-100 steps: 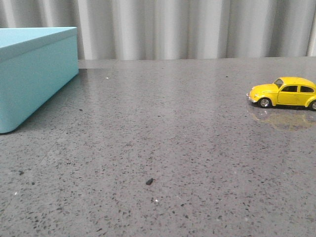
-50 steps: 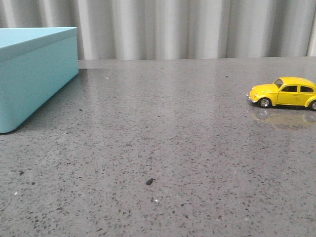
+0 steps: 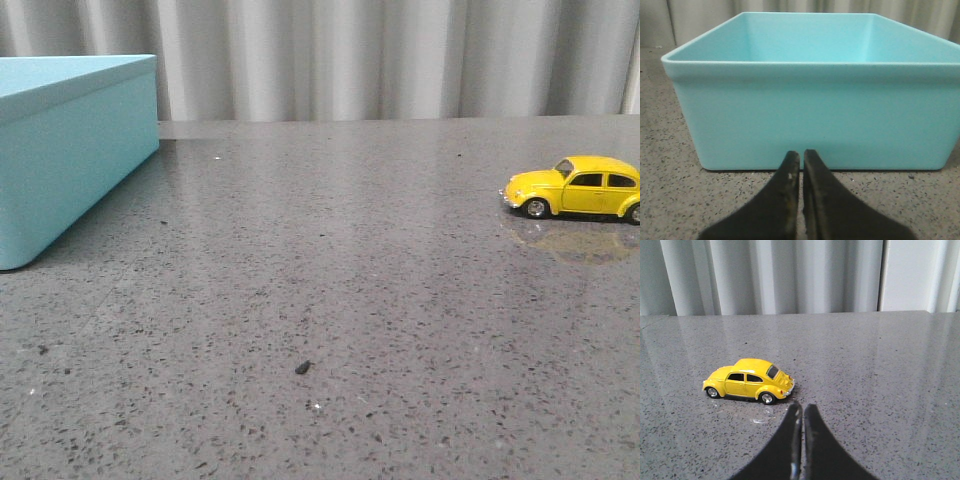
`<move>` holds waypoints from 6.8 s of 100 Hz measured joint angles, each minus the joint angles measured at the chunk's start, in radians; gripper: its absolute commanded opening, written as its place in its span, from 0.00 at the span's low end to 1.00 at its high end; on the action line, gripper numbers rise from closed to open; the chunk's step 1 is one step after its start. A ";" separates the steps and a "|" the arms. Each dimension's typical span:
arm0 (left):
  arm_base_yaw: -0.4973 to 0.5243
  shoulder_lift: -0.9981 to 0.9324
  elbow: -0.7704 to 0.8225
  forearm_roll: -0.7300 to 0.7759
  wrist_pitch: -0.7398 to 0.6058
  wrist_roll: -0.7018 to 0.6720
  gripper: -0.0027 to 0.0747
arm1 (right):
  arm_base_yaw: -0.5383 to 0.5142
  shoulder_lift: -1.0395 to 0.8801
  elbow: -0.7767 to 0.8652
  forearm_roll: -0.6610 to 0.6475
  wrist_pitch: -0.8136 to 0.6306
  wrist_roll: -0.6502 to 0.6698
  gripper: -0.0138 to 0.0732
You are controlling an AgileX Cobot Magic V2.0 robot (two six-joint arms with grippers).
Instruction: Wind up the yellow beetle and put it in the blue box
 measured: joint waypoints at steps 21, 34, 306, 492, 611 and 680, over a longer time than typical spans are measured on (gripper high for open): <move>0.000 0.000 0.000 -0.012 -0.005 0.000 0.01 | 0.000 0.000 0.000 0.000 0.000 0.000 0.09; 0.000 0.000 0.000 -0.062 -0.066 0.000 0.01 | 0.000 0.000 0.000 0.000 0.000 0.000 0.09; 0.000 0.266 -0.323 -0.077 0.020 0.000 0.01 | 0.104 1.569 -1.386 0.143 1.001 0.000 0.09; 0.000 0.266 -0.324 -0.077 0.020 0.000 0.01 | 0.077 1.650 -1.408 0.033 1.065 0.046 0.09; 0.000 0.266 -0.324 -0.077 0.019 0.000 0.01 | -0.082 1.441 -1.407 0.066 1.048 0.047 0.09; 0.000 0.335 -0.427 -0.121 0.056 0.000 0.01 | 0.078 1.322 -1.407 0.089 0.979 0.047 0.09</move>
